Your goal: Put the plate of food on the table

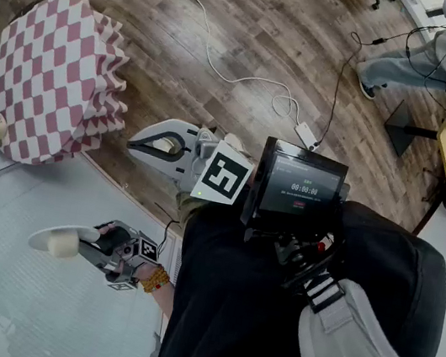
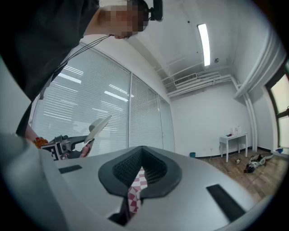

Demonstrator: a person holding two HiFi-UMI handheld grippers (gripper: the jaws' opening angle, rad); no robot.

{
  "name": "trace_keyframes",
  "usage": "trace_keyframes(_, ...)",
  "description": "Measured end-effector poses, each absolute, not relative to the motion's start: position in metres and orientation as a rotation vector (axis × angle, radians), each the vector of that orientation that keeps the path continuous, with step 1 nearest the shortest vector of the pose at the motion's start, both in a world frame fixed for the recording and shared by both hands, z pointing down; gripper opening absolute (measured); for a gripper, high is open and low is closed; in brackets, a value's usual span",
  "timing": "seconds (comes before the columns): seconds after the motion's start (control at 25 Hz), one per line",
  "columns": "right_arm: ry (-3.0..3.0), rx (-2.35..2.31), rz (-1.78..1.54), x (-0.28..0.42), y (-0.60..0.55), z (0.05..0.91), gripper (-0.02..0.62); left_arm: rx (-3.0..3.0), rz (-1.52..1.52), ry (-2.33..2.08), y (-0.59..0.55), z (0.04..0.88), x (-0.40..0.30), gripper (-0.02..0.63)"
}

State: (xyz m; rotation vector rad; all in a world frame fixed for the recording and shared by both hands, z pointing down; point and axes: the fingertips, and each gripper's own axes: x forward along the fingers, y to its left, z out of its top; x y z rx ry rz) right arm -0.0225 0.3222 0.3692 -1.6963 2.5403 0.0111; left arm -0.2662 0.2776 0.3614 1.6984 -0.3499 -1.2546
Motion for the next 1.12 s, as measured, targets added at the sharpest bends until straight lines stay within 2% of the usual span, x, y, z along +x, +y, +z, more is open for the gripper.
trace_keyframes(0.24,2.601,-1.666,0.023,0.014,0.402,0.385,0.009,1.663,-1.229,-0.396,0.367,0.384,-0.234,0.020)
trace_keyframes(0.48,2.578,-1.692,0.127,-0.001,0.448,0.344,0.013,1.687,-1.241,-0.210,0.399,0.348,-0.209,0.020)
trace_keyframes(0.72,2.504,-1.764,0.046,-0.013,0.505,0.330,0.012,1.681,-1.181,-0.074,0.439,0.332,-0.177,0.020)
trace_keyframes(1.12,2.487,-1.675,0.153,-0.019,0.487,0.321,0.012,1.723,-1.233,-0.066,0.437,0.319,-0.187,0.020)
